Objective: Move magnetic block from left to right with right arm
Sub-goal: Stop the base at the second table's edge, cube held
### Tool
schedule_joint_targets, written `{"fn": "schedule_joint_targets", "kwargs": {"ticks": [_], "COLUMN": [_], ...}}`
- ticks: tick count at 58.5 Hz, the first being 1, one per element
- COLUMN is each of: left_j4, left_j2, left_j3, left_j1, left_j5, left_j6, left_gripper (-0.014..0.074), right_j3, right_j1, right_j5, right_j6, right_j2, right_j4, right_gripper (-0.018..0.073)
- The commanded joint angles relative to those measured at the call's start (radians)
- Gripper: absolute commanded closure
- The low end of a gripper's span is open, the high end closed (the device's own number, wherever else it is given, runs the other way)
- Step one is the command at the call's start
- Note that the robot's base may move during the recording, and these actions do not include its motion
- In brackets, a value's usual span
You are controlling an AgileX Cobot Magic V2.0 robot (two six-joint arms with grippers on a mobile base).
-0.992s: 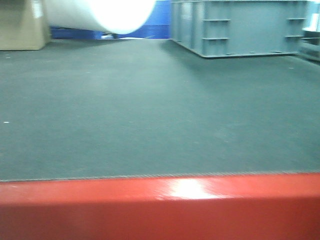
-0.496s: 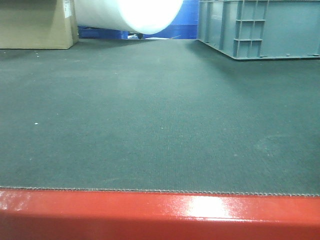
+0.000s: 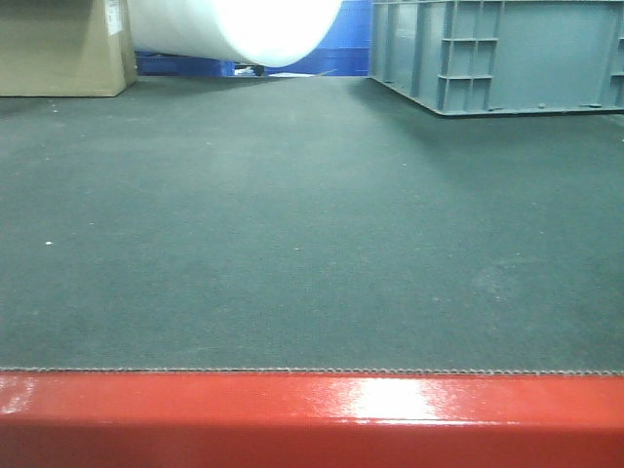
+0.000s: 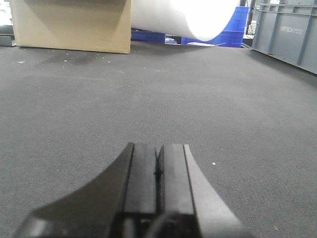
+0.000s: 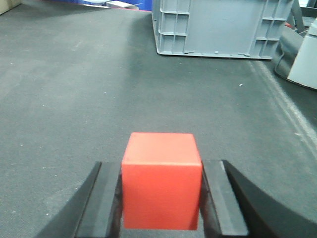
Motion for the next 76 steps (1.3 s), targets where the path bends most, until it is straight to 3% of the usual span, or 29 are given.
{"fn": "schedule_joint_targets", "kwargs": {"ticks": [1, 62, 76], "left_j4": [-0.008, -0.008, -0.008], "left_j2": [-0.007, -0.007, -0.007], "left_j3": [0.01, 0.01, 0.01], "left_j1": [-0.006, -0.006, -0.006], "left_j5": [-0.083, -0.083, -0.083], "left_j6": [-0.001, -0.001, -0.001], "left_gripper": [0.0713, 0.0713, 0.0713], "right_j3": [-0.03, -0.03, -0.078], "right_j1": [-0.007, -0.007, -0.005], "right_j5": [-0.09, -0.129, -0.115], "right_j6": [-0.008, -0.008, -0.008], "right_j2": [0.01, 0.01, 0.068], "right_j4": [-0.002, -0.002, 0.059], "right_gripper": [0.0172, 0.0172, 0.0172]}}
